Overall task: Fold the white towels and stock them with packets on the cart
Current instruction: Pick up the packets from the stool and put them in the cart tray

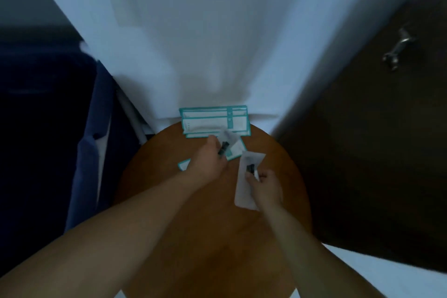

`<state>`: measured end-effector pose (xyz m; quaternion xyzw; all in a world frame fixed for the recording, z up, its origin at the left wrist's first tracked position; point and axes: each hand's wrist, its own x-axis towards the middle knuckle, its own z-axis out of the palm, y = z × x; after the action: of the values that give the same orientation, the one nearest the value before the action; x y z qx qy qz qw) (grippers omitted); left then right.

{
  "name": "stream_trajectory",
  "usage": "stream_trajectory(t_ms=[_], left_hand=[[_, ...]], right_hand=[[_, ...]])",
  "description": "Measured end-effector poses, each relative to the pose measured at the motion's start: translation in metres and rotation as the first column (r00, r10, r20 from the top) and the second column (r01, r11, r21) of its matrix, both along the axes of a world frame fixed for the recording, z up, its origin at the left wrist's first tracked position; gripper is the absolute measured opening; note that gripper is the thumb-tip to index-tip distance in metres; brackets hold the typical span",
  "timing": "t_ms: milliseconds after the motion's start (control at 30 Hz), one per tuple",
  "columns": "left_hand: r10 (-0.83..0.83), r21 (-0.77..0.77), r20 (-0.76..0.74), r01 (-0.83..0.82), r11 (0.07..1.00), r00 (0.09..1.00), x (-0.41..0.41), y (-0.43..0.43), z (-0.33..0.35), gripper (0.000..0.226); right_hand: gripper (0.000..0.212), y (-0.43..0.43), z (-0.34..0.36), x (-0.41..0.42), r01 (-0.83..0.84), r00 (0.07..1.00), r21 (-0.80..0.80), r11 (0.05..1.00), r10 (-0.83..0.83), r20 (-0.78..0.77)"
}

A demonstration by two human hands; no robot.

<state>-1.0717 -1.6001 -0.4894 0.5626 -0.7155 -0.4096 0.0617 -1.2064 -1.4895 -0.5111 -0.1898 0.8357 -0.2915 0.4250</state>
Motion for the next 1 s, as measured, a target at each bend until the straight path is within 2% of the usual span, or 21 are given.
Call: stream_trajectory(t_ms=[100,133,267,433,500,633,767,900,1000], left_hand=[[0.043,-0.006,-0.010,-0.043,0.999,0.999,0.002,0.018,0.052,0.065],[0.063,0.006,-0.015,-0.063,0.998,0.998,0.002,0.026,0.072,0.066],[0.206,0.118,-0.192,-0.186,0.975,0.960,-0.002,0.049,0.132,0.042],[0.244,0.235,-0.503,-0.140,0.962,0.829,-0.017,0.072,0.199,0.020],[0.216,0.188,-0.525,-0.135,0.973,0.824,-0.027,0.082,0.227,0.011],[0.235,0.088,-0.544,-0.223,0.971,0.806,-0.052,0.111,0.272,0.022],[0.210,0.034,-0.580,-0.235,0.972,0.787,-0.082,0.160,0.315,0.027],[0.126,0.011,-0.619,-0.152,0.988,0.775,-0.132,0.226,0.349,0.021],[0.028,-0.008,-0.652,-0.043,0.999,0.757,-0.176,0.279,0.363,0.013]], right_hand=[[0.023,0.014,0.048,0.006,0.072,0.993,-0.096,0.993,-0.062,0.098],[0.022,0.021,0.066,0.008,0.071,0.992,-0.127,0.989,-0.057,0.111],[0.019,0.047,0.135,0.008,0.040,0.994,-0.239,0.970,-0.013,0.113],[0.022,0.082,0.215,-0.008,0.004,0.999,-0.351,0.936,0.015,0.050],[0.022,0.099,0.239,-0.016,-0.001,1.000,-0.401,0.916,0.013,0.027],[0.022,0.131,0.282,-0.031,-0.027,0.997,-0.492,0.870,-0.012,-0.076],[0.022,0.178,0.318,-0.059,-0.046,0.992,-0.579,0.814,-0.032,-0.124],[0.022,0.246,0.348,-0.113,-0.008,0.978,-0.645,0.764,-0.130,-0.166],[0.024,0.299,0.357,-0.157,0.069,0.967,-0.663,0.746,-0.213,-0.139]])
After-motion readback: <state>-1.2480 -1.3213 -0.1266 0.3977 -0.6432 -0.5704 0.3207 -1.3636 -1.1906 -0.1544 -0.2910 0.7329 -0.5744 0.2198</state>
